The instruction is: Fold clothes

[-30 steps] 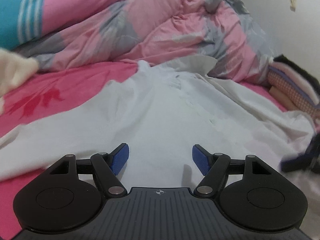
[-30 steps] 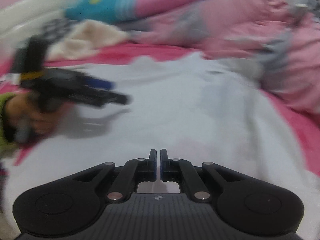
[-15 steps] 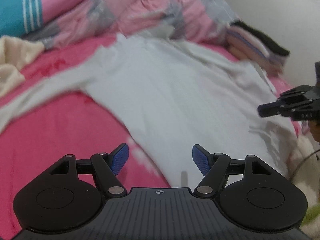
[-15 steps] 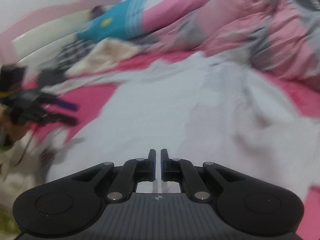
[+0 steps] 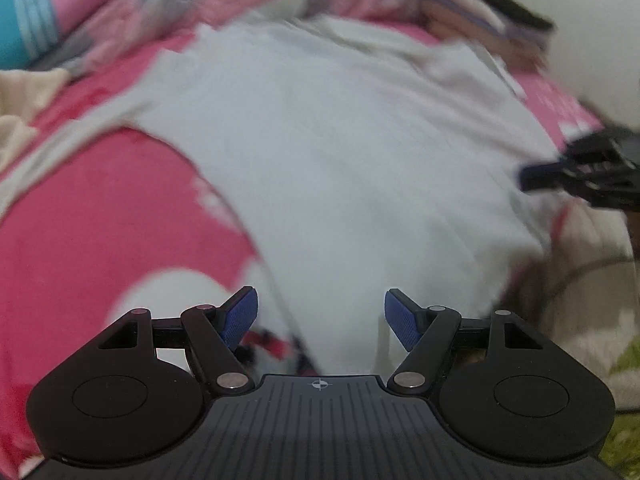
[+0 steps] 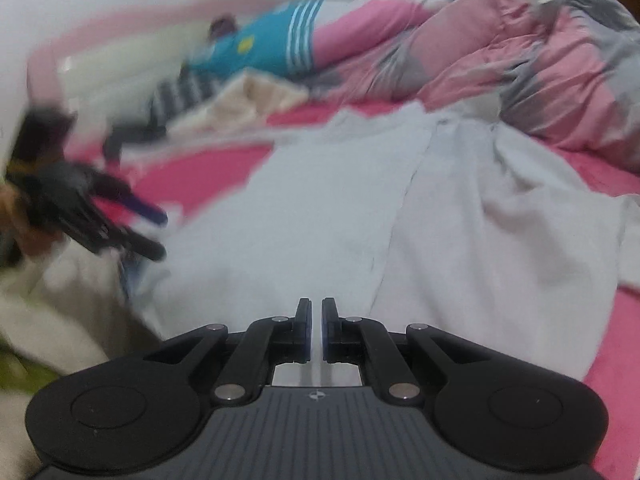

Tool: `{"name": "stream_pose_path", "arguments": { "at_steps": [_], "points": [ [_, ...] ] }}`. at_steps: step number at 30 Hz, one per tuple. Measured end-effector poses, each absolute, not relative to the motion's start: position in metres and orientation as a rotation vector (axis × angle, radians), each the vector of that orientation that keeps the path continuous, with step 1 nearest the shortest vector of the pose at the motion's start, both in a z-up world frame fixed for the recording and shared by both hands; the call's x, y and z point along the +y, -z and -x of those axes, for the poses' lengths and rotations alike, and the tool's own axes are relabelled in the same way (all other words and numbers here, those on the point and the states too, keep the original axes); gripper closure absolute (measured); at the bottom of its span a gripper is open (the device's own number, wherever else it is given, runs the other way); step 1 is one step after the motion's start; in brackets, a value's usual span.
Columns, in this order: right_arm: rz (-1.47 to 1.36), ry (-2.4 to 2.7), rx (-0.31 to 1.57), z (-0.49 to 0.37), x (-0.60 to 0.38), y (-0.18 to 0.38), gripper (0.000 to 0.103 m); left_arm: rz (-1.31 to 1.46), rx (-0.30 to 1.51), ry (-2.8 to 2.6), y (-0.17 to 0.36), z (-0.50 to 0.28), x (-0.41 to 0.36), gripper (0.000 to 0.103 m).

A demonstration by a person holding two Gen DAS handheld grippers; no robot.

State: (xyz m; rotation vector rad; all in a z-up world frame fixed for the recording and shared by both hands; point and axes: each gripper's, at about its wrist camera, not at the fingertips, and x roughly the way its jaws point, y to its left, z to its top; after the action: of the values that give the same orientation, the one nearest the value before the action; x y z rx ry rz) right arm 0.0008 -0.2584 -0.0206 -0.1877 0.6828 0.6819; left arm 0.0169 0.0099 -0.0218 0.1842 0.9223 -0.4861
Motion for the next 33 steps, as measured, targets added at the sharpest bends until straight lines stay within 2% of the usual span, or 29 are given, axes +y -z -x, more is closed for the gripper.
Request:
{"name": "stream_pose_path", "arguments": {
  "at_steps": [4,9,14,20,21,23,24,25,27,29,31,33],
  "points": [
    [0.326,-0.556,0.667,0.003,-0.252,0.028,0.099,-0.337,0.903,0.452,0.035,-0.008,-0.008,0.032],
    [0.355,-0.691,0.589,0.03,-0.237,0.015,0.099,-0.326,0.92,0.441,0.035,-0.012,-0.005,0.032],
    [0.462,-0.714,0.636,0.048,-0.233,0.044,0.099,-0.331,0.934,0.43,0.034,-0.008,-0.01,0.032],
    [0.37,-0.61,0.608,0.059,-0.263,0.025,0.098,-0.349,0.941,0.435,0.035,-0.008,-0.012,0.027],
    [0.331,-0.598,0.601,0.06,-0.269,0.022,0.096,-0.349,0.942,0.437,0.035,-0.008,-0.012,0.025],
    [0.235,-0.586,0.583,0.061,-0.278,0.018,0.078,-0.353,0.943,0.436,0.036,-0.007,-0.014,0.023],
    [0.188,-0.581,0.573,0.063,-0.282,0.016,0.064,-0.355,0.943,0.435,0.036,-0.007,-0.014,0.021],
    [0.146,-0.575,0.562,0.063,-0.284,0.015,0.057,-0.355,0.945,0.429,0.035,-0.007,-0.015,0.021],
    [0.065,-0.57,0.54,0.063,-0.287,0.013,0.057,-0.355,0.949,0.417,0.034,-0.006,-0.016,0.02],
    [-0.018,-0.56,0.525,0.059,-0.29,0.011,0.05,-0.354,0.952,0.405,0.033,-0.005,-0.016,0.02],
    [-0.105,-0.547,0.496,0.055,-0.294,0.008,0.035,-0.34,0.951,0.377,0.027,-0.003,-0.013,0.02],
    [-0.193,-0.536,0.467,0.049,-0.3,0.006,0.03,-0.326,0.948,0.35,0.022,0.0,-0.01,0.019]
  ]
}}
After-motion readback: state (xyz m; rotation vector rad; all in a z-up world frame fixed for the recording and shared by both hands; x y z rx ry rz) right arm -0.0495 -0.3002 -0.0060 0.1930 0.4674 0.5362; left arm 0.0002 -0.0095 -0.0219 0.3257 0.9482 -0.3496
